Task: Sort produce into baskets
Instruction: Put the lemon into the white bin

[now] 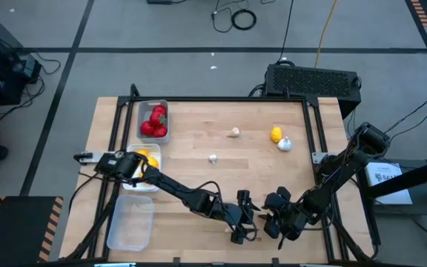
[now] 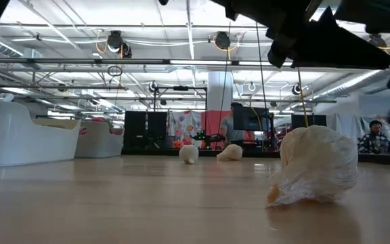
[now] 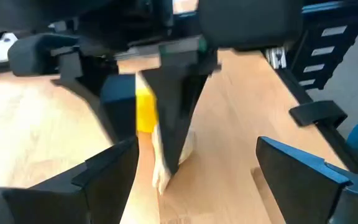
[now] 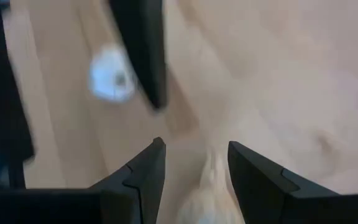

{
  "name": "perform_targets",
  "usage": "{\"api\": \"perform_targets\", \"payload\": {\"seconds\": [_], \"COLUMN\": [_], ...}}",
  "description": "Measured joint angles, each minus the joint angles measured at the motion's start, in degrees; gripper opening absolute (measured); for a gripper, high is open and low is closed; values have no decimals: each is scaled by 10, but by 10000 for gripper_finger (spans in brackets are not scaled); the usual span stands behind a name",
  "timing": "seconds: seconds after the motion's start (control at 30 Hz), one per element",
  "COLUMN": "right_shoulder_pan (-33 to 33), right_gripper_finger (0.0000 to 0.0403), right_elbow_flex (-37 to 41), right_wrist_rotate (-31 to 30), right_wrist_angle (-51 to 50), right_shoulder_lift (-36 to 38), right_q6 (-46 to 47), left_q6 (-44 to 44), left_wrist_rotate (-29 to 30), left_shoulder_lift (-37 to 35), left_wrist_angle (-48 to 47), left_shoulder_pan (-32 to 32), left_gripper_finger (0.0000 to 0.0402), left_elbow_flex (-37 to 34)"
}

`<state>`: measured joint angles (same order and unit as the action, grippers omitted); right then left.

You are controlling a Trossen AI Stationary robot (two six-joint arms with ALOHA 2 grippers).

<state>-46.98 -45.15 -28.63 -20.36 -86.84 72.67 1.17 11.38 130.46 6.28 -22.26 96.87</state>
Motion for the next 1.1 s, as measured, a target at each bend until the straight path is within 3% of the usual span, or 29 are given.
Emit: {"api": "perform_targets", "payload": {"seconds": [0.13,0.43,0.67,0.93,1.1], "right_shoulder_pan": [9,17,17,50,116], "right_gripper_finger": [164,164,164,164,164], "right_elbow_flex": [0,0,0,0,0], "right_wrist_rotate": [49,44,-48,-173,-175], "right_wrist_angle": [-49,-221,-381,-493,-600], "right_shoulder_lift": [16,83,123,123,123], "right_q6": [1,46,114,238,365], "left_q6": [0,-1,19,90,90], "left_wrist_rotate": [0,0,6,10,10], "left_shoulder_lift": [12,34,38,37,37], "left_wrist_angle": [-1,16,72,83,78], "left_shoulder_pan": [2,7,25,50,52], "left_gripper_finger": [331,331,331,331,331], "left_elbow_flex": [0,0,0,0,0]}}
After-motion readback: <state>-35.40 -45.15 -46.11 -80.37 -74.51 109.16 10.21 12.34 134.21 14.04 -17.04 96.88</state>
